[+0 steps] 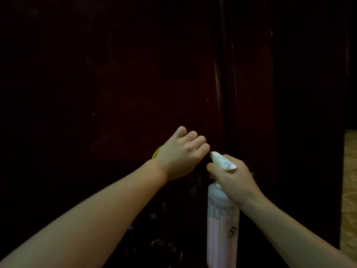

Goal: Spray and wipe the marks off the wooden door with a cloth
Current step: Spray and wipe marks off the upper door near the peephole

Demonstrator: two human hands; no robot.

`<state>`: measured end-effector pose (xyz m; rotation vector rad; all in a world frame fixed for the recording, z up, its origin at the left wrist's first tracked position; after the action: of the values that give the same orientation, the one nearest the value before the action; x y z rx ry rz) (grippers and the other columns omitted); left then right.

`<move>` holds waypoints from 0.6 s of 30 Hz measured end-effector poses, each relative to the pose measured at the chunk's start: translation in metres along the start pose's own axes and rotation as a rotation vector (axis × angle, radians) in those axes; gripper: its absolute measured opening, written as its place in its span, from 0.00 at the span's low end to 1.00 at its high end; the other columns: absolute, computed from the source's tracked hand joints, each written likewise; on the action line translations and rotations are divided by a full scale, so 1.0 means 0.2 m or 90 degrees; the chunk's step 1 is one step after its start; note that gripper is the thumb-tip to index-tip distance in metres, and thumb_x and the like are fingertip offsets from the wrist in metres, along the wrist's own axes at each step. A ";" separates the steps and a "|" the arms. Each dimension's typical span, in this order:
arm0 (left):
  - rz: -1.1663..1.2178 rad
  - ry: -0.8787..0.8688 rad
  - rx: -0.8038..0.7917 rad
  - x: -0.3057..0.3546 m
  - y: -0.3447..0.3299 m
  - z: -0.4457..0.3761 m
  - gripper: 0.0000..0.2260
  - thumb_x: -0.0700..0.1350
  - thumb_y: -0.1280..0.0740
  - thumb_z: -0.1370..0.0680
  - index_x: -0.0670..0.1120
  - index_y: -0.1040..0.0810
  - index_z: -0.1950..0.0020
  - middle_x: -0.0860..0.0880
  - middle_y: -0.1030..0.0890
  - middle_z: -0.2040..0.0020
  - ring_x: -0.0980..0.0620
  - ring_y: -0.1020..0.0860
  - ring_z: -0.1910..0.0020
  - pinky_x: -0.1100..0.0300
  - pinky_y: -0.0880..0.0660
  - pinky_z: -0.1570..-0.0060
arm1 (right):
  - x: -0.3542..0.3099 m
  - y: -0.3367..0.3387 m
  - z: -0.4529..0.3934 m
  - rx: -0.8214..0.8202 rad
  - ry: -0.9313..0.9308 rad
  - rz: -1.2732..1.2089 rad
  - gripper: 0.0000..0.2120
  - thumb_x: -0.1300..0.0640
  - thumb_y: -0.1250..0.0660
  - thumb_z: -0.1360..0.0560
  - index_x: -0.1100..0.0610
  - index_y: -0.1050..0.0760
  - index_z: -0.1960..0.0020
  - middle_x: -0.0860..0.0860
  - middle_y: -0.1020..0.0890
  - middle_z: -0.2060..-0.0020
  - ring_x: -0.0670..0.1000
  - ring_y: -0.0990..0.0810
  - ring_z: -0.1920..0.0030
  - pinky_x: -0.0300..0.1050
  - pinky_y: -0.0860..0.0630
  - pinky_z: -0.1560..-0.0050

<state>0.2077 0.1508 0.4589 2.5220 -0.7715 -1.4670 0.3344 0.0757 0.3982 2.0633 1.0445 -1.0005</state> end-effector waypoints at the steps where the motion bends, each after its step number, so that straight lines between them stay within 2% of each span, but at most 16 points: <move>1: -0.006 0.012 0.009 -0.05 0.01 -0.03 0.02 0.41 0.36 0.23 0.45 0.24 0.54 0.47 0.23 0.58 0.47 0.25 0.60 0.51 0.32 0.57 | 0.00 0.01 0.00 0.006 0.001 0.001 0.14 0.55 0.31 0.27 0.67 0.27 0.59 0.56 0.26 0.69 0.51 0.29 0.68 0.49 0.32 0.66; 4: -0.036 0.124 0.094 -0.21 0.07 -0.20 0.03 0.43 0.35 0.22 0.44 0.24 0.54 0.47 0.22 0.57 0.46 0.24 0.59 0.50 0.32 0.55 | 0.01 0.04 0.00 0.026 0.010 0.000 0.13 0.57 0.32 0.27 0.68 0.27 0.59 0.63 0.22 0.65 0.52 0.26 0.67 0.49 0.30 0.65; 7: -0.049 0.205 0.132 -0.26 0.09 -0.34 0.04 0.43 0.36 0.21 0.44 0.23 0.54 0.47 0.22 0.58 0.46 0.23 0.59 0.50 0.31 0.55 | 0.02 0.05 0.01 0.025 0.005 0.002 0.11 0.58 0.32 0.28 0.67 0.26 0.62 0.61 0.20 0.67 0.51 0.25 0.68 0.49 0.28 0.64; 10: -0.030 0.115 0.087 -0.13 0.02 -0.32 0.02 0.42 0.34 0.23 0.45 0.23 0.52 0.47 0.22 0.57 0.46 0.23 0.57 0.50 0.31 0.54 | 0.04 0.07 0.02 0.045 0.010 -0.006 0.10 0.60 0.33 0.28 0.67 0.25 0.64 0.59 0.20 0.69 0.51 0.24 0.69 0.52 0.26 0.64; 13: 0.008 0.036 0.029 0.01 -0.05 -0.18 0.02 0.41 0.33 0.25 0.45 0.23 0.54 0.48 0.23 0.58 0.47 0.25 0.60 0.51 0.32 0.56 | 0.03 0.07 0.01 0.075 0.043 0.000 0.10 0.62 0.34 0.28 0.68 0.28 0.64 0.65 0.23 0.69 0.54 0.28 0.70 0.54 0.29 0.69; 15: 0.018 0.044 0.027 0.04 -0.06 -0.10 0.03 0.41 0.31 0.26 0.45 0.23 0.55 0.48 0.24 0.60 0.48 0.26 0.62 0.52 0.33 0.58 | 0.02 0.06 0.02 0.066 0.055 -0.010 0.11 0.62 0.34 0.28 0.68 0.31 0.64 0.66 0.25 0.69 0.54 0.30 0.71 0.52 0.32 0.69; 18: 0.019 0.087 0.053 -0.03 -0.01 -0.05 0.03 0.42 0.32 0.23 0.45 0.25 0.54 0.48 0.24 0.59 0.48 0.27 0.61 0.53 0.34 0.57 | -0.02 0.06 0.02 0.031 0.054 -0.040 0.14 0.56 0.33 0.29 0.67 0.31 0.63 0.59 0.27 0.70 0.53 0.30 0.69 0.51 0.32 0.68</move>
<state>0.2142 0.1539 0.4674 2.6261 -0.8609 -1.2632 0.3411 0.0650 0.4003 2.1415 1.1446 -0.9853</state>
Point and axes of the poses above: each hand's wrist, its own z-axis away from the middle knuckle, its own y-axis out of the back of the hand, x = y × z, the point moved 2 cm from there along -z, towards the middle knuckle
